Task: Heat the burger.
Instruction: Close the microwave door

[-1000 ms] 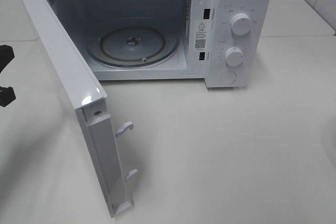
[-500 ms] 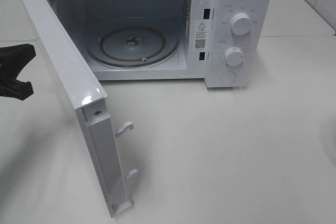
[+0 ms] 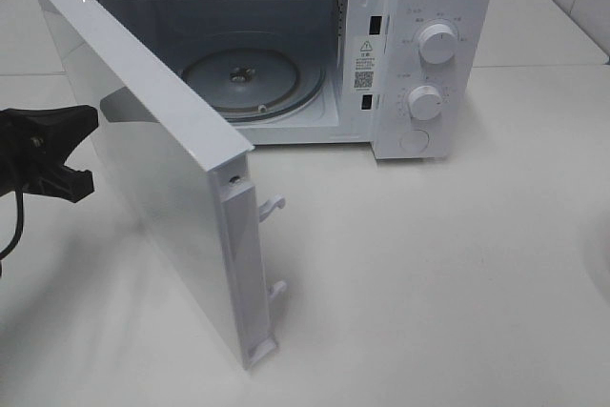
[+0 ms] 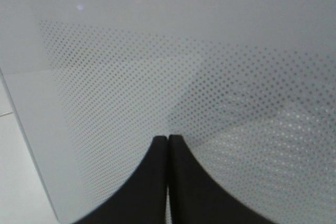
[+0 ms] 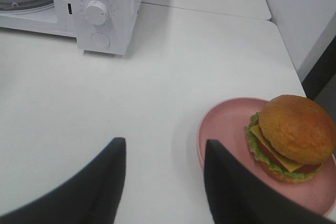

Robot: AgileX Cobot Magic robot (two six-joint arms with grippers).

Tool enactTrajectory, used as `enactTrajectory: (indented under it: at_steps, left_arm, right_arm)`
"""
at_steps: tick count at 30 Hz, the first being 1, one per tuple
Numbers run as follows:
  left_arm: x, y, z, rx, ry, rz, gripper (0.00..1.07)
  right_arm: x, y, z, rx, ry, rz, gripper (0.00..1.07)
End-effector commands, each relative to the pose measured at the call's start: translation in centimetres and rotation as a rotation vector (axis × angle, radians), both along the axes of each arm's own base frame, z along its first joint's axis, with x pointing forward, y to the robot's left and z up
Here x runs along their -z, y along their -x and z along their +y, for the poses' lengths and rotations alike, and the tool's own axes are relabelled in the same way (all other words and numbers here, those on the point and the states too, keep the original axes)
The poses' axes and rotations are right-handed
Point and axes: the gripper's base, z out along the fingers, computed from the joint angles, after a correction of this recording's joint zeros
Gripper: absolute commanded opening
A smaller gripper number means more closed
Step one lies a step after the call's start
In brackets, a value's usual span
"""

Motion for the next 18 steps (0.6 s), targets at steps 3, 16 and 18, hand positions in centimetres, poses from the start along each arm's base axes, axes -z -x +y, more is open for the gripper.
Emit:
enactTrajectory:
  at_steps: [3, 16, 18]
  left_arm:
    - [-0.4, -0.4, -0.5, -0.006, 0.013, -0.022, 0.00]
    - [-0.4, -2.4, -3.9, -0.034, 0.040, -0.046, 0.00]
    - [-0.4, -2.5, -4.2, -0.030, 0.043, -0.048, 0.00]
  right_arm:
    - [-0.1, 0.4, 0.0, 0.006, -0.006, -0.034, 0.49]
    - [-0.1, 0.4, 0.0, 0.006, -0.006, -0.034, 0.49]
    - [-0.1, 0.4, 0.0, 0.006, -0.006, -0.034, 0.49]
